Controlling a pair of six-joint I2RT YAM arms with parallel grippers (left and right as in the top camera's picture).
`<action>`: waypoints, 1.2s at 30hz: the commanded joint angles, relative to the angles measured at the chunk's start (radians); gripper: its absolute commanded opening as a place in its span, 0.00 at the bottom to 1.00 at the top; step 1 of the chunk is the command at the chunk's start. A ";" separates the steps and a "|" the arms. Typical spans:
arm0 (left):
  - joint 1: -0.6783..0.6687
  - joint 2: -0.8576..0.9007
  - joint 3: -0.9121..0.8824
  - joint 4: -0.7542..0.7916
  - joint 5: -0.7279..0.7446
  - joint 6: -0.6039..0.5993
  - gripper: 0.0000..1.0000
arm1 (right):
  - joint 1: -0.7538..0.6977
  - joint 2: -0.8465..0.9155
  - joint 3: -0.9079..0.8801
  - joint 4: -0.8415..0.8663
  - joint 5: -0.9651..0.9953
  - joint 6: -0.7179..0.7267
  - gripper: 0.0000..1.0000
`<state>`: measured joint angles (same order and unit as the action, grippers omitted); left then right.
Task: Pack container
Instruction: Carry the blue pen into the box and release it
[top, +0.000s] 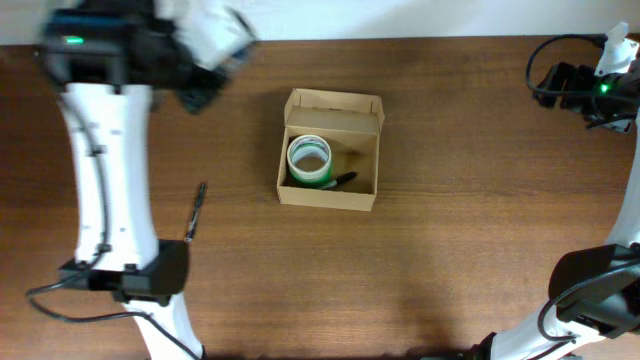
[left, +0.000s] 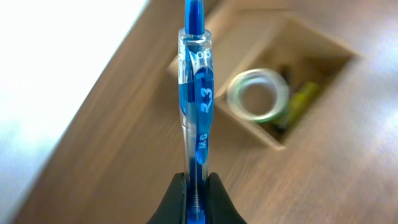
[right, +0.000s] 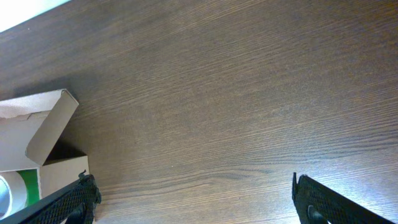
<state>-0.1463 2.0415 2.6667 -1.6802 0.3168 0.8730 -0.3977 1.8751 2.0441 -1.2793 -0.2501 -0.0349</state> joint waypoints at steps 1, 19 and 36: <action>-0.130 0.021 -0.040 -0.007 0.022 0.266 0.01 | 0.005 0.002 0.002 0.000 -0.008 -0.001 0.99; -0.414 0.185 -0.470 0.129 -0.195 0.381 0.02 | 0.005 0.002 0.002 0.000 -0.008 -0.001 0.99; -0.416 0.289 -0.525 0.230 -0.252 0.243 0.16 | 0.005 0.002 0.002 0.000 -0.008 -0.001 0.99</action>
<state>-0.5575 2.3215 2.1479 -1.4521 0.1028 1.1740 -0.3977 1.8751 2.0441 -1.2789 -0.2497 -0.0345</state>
